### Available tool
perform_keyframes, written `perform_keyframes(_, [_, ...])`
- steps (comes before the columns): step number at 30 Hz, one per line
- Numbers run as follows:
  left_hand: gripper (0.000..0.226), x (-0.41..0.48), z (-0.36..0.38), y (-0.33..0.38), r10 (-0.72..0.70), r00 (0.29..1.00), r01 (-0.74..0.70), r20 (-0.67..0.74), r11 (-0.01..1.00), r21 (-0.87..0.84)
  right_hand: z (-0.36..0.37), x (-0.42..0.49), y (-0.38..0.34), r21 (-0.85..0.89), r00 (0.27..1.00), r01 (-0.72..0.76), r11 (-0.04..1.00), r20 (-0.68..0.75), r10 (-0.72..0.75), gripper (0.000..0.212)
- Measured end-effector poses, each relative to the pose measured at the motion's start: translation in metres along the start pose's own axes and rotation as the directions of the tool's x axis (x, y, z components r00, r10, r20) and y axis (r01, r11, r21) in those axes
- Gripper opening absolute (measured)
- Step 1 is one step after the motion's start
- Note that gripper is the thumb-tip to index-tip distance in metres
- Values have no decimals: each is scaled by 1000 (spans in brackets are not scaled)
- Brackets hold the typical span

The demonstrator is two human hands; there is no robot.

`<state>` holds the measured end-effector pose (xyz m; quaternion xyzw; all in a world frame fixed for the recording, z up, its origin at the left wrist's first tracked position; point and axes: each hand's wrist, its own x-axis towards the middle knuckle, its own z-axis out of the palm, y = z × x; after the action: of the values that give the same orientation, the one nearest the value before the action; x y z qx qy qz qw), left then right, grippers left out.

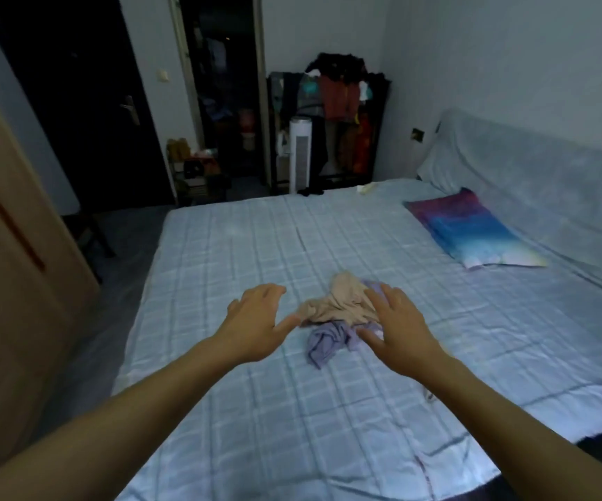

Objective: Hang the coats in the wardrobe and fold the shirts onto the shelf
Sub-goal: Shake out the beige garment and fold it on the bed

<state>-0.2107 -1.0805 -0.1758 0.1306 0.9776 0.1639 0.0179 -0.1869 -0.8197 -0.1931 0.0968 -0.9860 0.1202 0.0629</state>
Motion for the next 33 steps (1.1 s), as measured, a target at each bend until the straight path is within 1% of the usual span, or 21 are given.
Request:
perform_keyframes(5, [64, 63, 28, 19, 114, 992, -112, 53, 993, -44, -13, 24, 42, -7, 988, -154, 988, -28, 154, 71])
perform_keyframes(8, [62, 100, 45, 22, 166, 983, -162, 74, 985, -58, -11, 39, 59, 3, 979, -199, 980, -38, 199, 70])
perform_keyframes(10, [66, 118, 54, 25, 157, 982, -151, 108, 986, -69, -7, 42, 68, -12, 978, -209, 978, -10, 209, 70])
perform_keyframes(12, [65, 134, 63, 28, 160, 979, -151, 130, 985, -79, -1, 47, 79, -25, 984, -179, 984, -15, 179, 69])
perform_keyframes(16, [52, 167, 80, 35, 185, 968, -178, 172, 982, -56, 14, 73, 113, 9, 982, -188, 982, -21, 188, 67])
perform_keyframes(18, [43, 181, 92, 38, 174, 968, -165, 183, 984, -63, 27, 88, 132, 37, 983, -183, 982, 1, 183, 67])
perform_keyframes(19, [43, 188, 100, 41, 166, 967, -157, 194, 986, -65, 34, 97, 143, 47, 985, -174, 984, 23, 173, 66])
perform_keyframes(21, [52, 204, 119, 47, 158, 962, -144, 221, 986, -80, 49, 114, 167, 69, 989, -141, 988, 59, 137, 65])
perform_keyframes(23, [61, 222, 138, 57, 137, 962, -118, 236, 989, -92, 65, 134, 196, 111, 994, -98, 989, 66, 92, 63])
perform_keyframes(27, [59, 271, 174, 89, -29, 961, 38, 274, 999, -27, 88, 177, 257, 178, 988, -49, 983, 155, 21, 67])
perform_keyframes(29, [59, 295, 190, 103, -73, 954, 73, 289, 997, 13, 93, 197, 283, 219, 988, -33, 975, 152, -1, 64])
perform_keyframes(31, [62, 313, 201, 111, -97, 955, 91, 281, 995, 34, 96, 217, 301, 194, 987, 1, 981, 158, -32, 59])
perform_keyframes(33, [62, 324, 207, 116, -121, 960, 113, 254, 993, 45, 100, 236, 314, 144, 981, 62, 988, 172, -86, 62])
